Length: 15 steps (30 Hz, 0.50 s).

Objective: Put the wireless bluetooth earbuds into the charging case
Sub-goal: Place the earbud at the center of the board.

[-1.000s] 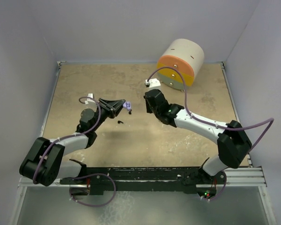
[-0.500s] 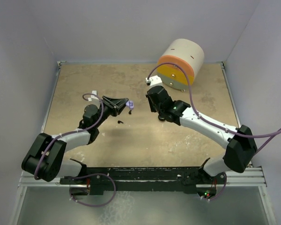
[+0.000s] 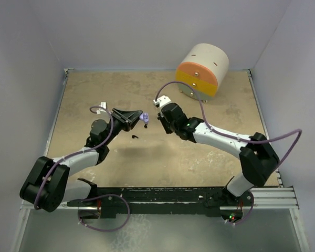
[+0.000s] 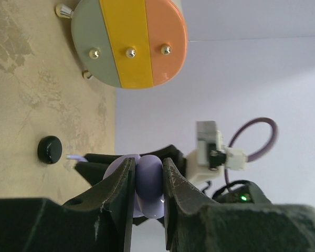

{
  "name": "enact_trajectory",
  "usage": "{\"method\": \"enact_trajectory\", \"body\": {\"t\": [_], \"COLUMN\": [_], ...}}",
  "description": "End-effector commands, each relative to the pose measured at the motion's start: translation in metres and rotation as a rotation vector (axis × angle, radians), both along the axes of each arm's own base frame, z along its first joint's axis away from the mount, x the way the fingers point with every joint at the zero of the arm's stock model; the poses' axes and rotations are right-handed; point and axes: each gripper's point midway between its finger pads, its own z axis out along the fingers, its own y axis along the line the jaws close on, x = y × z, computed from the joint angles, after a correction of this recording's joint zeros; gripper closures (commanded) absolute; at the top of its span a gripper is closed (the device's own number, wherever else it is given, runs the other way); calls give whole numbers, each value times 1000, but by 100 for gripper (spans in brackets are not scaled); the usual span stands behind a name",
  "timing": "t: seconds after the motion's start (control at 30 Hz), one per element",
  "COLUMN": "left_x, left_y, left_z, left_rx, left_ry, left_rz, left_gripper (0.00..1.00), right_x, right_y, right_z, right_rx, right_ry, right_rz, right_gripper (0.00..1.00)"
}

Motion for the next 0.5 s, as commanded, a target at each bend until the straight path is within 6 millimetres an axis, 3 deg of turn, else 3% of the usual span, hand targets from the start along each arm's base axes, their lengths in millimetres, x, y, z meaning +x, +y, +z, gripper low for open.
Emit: {"method": "enact_trajectory", "body": {"t": [0.0, 0.07, 0.27, 0.47], "left_x": [-14, -18, -27, -36], "left_y": [1, 3, 16, 27], "left_z": [22, 25, 31, 27], "left_rx": [-22, -17, -14, -41], "left_ry": [-62, -67, -73, -59], "left_rz": [-24, -33, -10, 5], "left_gripper": [100, 100, 100, 100], "right_x": [2, -2, 1, 2], "right_y": [33, 50, 71, 75], "right_z": [-15, -17, -25, -65], "right_rx": [28, 63, 82, 35], "right_ry": [-23, -26, -25, 48], "right_rz": [185, 284, 372, 399], "right_gripper": [100, 100, 100, 100]}}
